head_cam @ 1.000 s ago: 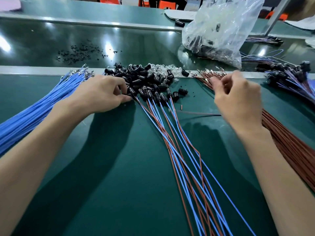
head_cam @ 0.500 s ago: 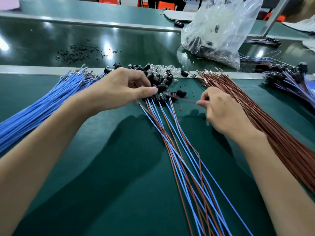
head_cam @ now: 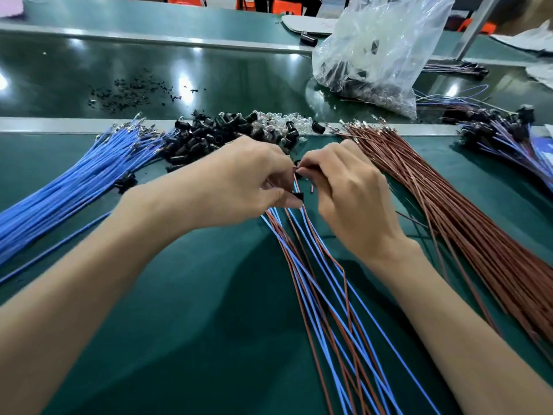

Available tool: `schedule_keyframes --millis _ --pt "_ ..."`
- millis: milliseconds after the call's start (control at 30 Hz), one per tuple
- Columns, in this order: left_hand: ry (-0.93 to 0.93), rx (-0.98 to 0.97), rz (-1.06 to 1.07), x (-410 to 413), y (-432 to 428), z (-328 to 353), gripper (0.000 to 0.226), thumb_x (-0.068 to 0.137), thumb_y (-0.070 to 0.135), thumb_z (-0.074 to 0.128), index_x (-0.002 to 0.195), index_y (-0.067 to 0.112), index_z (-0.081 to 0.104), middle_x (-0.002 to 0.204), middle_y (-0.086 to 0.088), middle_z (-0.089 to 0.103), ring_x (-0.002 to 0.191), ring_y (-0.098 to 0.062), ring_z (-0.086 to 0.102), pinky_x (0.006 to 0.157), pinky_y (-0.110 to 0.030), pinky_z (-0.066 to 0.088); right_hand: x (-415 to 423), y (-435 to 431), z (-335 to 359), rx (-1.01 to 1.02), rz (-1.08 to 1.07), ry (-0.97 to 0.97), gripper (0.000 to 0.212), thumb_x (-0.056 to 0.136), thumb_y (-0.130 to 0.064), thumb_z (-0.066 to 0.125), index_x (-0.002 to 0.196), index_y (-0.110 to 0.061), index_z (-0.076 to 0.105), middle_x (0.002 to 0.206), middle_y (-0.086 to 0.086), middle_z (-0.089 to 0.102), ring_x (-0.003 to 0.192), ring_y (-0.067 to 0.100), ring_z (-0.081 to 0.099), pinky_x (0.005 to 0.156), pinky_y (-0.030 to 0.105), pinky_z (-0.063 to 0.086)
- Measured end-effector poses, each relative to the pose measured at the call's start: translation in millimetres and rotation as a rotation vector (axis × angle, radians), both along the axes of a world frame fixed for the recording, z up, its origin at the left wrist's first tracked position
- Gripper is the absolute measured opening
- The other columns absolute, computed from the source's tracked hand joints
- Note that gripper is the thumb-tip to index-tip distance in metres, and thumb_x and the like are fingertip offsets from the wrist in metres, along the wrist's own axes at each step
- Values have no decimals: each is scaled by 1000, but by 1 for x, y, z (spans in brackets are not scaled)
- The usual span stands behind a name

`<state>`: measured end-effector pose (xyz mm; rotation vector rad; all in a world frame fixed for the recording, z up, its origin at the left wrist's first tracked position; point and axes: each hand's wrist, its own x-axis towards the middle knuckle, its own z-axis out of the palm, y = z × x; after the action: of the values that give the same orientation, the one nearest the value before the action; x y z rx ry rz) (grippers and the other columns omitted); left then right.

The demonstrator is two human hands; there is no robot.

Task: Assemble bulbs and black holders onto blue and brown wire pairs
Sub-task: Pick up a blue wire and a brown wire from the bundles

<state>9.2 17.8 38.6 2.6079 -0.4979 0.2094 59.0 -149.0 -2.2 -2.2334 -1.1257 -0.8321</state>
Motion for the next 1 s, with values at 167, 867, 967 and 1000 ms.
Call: schedule_keyframes --millis 167,867,967,1000 --pt "-62 -28 96 6 13 -7 20 82 26 71 83 6 72 89 -4 68 79 -18 61 80 -32 45 1 -1 -4 -161 -66 122 11 89 -17 64 95 -8 66 89 5 63 90 26 57 63 45 53" --pt "-161 -204 461 12 62 -5 15 82 29 72 84 16 63 120 2 51 73 -9 61 75 -12 43 16 -9 -2 427 62 1177 40 95 -26 59 57 -13 63 49 -1 52 39 7 41 38 15 31" --pt "-30 -322 281 10 37 -18 15 80 26 73 83 16 61 100 -3 62 74 -13 62 72 -18 50 15 -5 -2 762 211 1374 32 94 -22 57 65 -14 67 56 -4 56 44 3 47 42 12 39" --pt "46 -363 234 9 30 -23 15 80 24 73 84 15 61 90 -6 65 73 -15 61 73 -25 50 15 -4 -1 868 270 1396 27 93 -19 56 69 -12 67 58 -4 58 47 3 51 44 12 42"
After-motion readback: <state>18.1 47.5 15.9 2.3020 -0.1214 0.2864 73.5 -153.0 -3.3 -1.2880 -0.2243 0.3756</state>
